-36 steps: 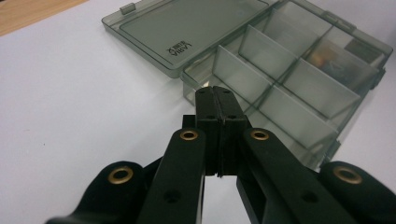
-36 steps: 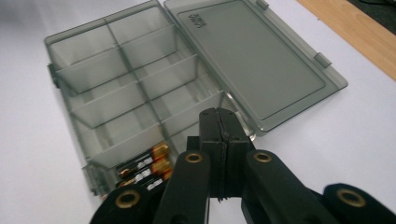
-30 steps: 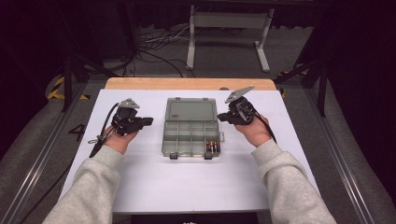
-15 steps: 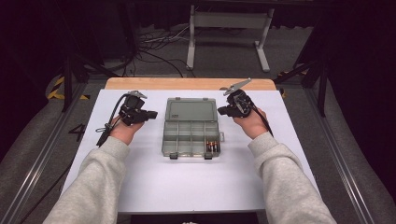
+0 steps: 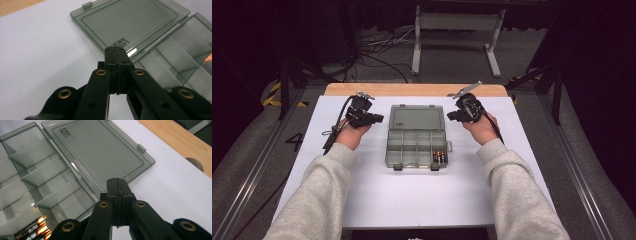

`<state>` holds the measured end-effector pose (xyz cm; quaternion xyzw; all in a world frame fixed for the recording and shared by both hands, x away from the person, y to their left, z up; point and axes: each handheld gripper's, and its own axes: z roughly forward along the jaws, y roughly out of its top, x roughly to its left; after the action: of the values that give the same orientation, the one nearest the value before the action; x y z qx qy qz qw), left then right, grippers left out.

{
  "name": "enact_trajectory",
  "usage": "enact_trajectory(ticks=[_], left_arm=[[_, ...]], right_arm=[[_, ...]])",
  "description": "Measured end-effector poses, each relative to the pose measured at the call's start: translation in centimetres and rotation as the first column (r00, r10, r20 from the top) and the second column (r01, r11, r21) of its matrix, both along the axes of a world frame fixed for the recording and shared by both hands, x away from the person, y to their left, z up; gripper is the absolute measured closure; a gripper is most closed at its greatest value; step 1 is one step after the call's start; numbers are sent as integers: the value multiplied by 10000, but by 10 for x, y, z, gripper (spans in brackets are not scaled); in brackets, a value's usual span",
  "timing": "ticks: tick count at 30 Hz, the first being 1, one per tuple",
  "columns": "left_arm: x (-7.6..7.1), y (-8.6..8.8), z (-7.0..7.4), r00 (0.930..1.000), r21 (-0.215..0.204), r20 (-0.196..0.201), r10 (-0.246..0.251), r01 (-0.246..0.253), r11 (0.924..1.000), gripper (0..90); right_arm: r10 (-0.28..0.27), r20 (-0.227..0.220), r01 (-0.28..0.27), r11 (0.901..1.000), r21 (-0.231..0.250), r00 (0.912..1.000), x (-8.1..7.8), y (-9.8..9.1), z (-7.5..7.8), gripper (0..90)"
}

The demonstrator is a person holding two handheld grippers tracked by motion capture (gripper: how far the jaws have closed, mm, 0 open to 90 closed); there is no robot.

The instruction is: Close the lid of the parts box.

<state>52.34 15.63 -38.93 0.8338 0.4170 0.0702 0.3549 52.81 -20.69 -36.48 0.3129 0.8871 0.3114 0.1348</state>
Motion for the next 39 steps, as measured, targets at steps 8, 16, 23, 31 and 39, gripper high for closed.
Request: enact_trajectory(ticks=[8,16,23,31,39], left_arm=[[7,-10,-10,9999,345,-144,93,-88,9994,894],[14,-11,-23,9991,347,-327,272,-261,9991,894],[19,-13,-31,9979,473,-539,364,-338,9983,895],[21,-14,-40,9959,546,-774,472,-430,9976,895],[26,-18,-50,9945,732,-961,406,-336,9967,894]], right_arm=[[-155,-339,146,9996,-239,9993,9,2,-14,900],[-297,-683,269,9988,-418,9972,16,2,-25,900],[-400,-925,346,9976,-594,9949,21,2,-34,900],[-456,-1116,380,9968,-698,9927,26,4,-44,900],[-506,-1358,386,9952,-898,9894,29,7,-54,900]])
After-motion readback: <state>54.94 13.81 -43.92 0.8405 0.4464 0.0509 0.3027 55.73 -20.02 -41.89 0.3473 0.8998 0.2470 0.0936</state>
